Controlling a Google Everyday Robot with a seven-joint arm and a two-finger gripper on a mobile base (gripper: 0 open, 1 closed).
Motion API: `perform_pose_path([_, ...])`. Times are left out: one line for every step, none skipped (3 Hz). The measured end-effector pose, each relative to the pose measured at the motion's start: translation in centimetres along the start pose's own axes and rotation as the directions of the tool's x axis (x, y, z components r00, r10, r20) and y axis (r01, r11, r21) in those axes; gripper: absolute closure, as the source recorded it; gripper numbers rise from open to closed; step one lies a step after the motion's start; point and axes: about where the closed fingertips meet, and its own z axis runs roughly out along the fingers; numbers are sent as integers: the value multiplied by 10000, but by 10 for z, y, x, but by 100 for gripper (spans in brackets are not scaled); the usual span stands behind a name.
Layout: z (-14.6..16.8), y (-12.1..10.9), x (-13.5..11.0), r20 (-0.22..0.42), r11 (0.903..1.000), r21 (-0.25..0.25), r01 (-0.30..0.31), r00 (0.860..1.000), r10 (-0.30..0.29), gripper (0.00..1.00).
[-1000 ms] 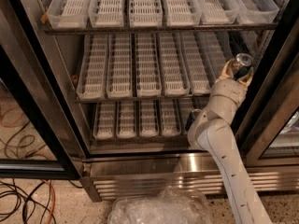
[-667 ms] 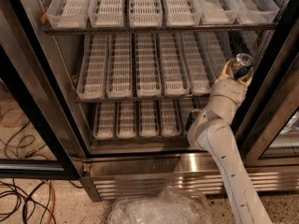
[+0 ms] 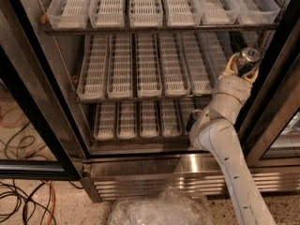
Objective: Pick redbull can from middle shelf of fridge
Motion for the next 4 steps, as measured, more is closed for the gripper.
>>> perform_pose_path([-1,1,-17,297,9999,-128,-82,9995,85,100])
perform_pose_path([-5,1,-28,499,9991,-388,-147,9986,166,100])
perform_pose_path([-17,-3,-33,526,9965,-834,-39,9986,83,100])
perform_pose_path([-40,-7,-36,447,9859,-1658,233,9989,-161,100])
